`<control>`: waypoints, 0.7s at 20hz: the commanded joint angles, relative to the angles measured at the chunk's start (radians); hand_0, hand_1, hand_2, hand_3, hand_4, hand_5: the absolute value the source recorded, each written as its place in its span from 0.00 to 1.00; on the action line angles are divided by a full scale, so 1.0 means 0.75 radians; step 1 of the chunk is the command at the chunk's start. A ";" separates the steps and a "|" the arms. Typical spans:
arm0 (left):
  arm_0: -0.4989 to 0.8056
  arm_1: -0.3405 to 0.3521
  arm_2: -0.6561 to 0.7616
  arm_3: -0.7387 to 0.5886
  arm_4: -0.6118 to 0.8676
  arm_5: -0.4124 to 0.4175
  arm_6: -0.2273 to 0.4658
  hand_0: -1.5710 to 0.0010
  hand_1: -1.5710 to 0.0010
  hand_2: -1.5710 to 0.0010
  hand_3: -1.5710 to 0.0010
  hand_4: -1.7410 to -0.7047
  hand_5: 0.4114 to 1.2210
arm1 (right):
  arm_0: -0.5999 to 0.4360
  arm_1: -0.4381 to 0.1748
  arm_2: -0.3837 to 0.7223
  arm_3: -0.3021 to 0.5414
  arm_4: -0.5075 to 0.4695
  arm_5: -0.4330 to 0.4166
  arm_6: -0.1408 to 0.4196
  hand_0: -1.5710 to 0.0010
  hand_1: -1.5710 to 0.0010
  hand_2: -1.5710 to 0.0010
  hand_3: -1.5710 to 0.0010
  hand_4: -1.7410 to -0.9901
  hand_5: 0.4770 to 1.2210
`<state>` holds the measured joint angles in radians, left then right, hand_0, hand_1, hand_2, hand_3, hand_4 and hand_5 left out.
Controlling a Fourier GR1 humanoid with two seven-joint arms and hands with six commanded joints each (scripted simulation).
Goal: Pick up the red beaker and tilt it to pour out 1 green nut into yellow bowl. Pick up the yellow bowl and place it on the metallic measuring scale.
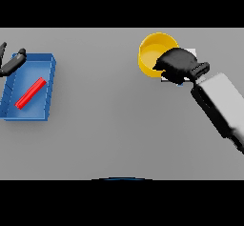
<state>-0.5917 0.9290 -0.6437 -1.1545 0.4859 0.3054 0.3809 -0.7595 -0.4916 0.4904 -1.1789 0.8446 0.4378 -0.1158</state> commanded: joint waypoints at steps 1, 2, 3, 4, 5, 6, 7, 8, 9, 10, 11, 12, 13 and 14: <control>0.015 0.009 0.005 -0.005 0.006 0.001 -0.006 1.00 1.00 1.00 1.00 0.97 0.39 | -0.002 -0.020 -0.015 0.040 -0.001 -0.019 -0.042 0.00 0.00 0.02 0.27 0.00 1.00; 0.015 0.014 0.011 -0.012 0.016 -0.006 -0.003 1.00 1.00 1.00 1.00 0.97 0.39 | -0.018 -0.025 -0.024 0.067 0.006 -0.036 -0.026 0.00 0.00 0.02 0.27 0.00 1.00; 0.010 -0.001 0.005 0.006 0.010 -0.010 -0.007 1.00 1.00 1.00 1.00 0.97 0.39 | -0.033 -0.037 -0.041 0.107 0.006 -0.055 -0.049 0.00 0.00 0.02 0.27 0.00 1.00; 0.002 -0.003 0.004 -0.006 0.007 0.002 0.006 1.00 1.00 1.00 1.00 0.97 0.40 | -0.044 -0.043 -0.046 0.151 0.014 -0.083 -0.064 0.00 0.00 0.02 0.27 0.00 1.00; 0.000 -0.001 0.004 -0.006 0.007 -0.005 0.001 1.00 1.00 1.00 1.00 0.97 0.40 | -0.036 -0.039 -0.051 0.201 0.022 -0.113 -0.066 0.00 0.00 0.01 0.27 0.00 1.00; 0.005 0.012 -0.002 -0.025 0.002 0.008 0.023 1.00 1.00 1.00 1.00 0.97 0.40 | -0.047 -0.033 -0.055 0.246 0.029 -0.135 -0.059 0.00 0.00 0.02 0.27 0.00 1.00; 0.010 0.007 -0.002 -0.009 0.005 -0.004 0.019 1.00 1.00 1.00 1.00 0.98 0.40 | -0.057 -0.025 -0.062 0.291 0.029 -0.150 -0.050 0.00 0.00 0.02 0.27 0.00 1.00; 0.008 0.011 -0.004 -0.017 0.000 -0.003 0.018 1.00 1.00 1.00 1.00 0.98 0.40 | -0.056 -0.025 -0.066 0.317 0.025 -0.156 -0.061 0.00 0.00 0.03 0.26 0.00 1.00; 0.008 0.014 -0.002 -0.013 0.000 -0.006 0.013 1.00 1.00 1.00 1.00 0.99 0.39 | -0.074 -0.019 -0.071 0.373 0.031 -0.181 -0.074 0.00 0.00 0.05 0.26 0.00 1.00; 0.010 0.008 -0.007 -0.021 0.000 0.001 0.024 1.00 1.00 1.00 1.00 0.99 0.38 | -0.077 -0.013 -0.073 0.410 0.035 -0.201 -0.076 0.00 0.00 0.05 0.24 0.00 1.00; 0.023 0.008 -0.002 -0.018 0.005 0.001 0.006 1.00 1.00 1.00 1.00 0.98 0.38 | -0.081 -0.008 -0.077 0.445 0.036 -0.215 -0.076 0.00 0.00 0.06 0.21 0.00 1.00; 0.032 0.014 0.001 -0.029 0.007 0.006 -0.001 1.00 1.00 1.00 1.00 0.98 0.37 | -0.085 -0.004 -0.089 0.491 0.032 -0.232 -0.083 0.00 0.00 0.07 0.19 0.00 1.00; 0.030 0.018 -0.002 -0.043 0.006 0.011 0.010 1.00 1.00 1.00 1.00 0.98 0.37 | -0.098 0.004 -0.097 0.539 0.031 -0.248 -0.085 0.00 0.00 0.08 0.18 0.00 1.00; 0.017 0.014 -0.004 -0.037 0.002 0.015 0.029 1.00 1.00 1.00 1.00 0.98 0.37 | -0.101 0.009 -0.106 0.571 0.022 -0.250 -0.099 0.00 0.00 0.08 0.16 0.00 1.00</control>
<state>-0.5790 0.9392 -0.6469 -1.1826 0.4876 0.3167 0.4030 -0.8351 -0.4847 0.4110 -0.7506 0.8616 0.2503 -0.1890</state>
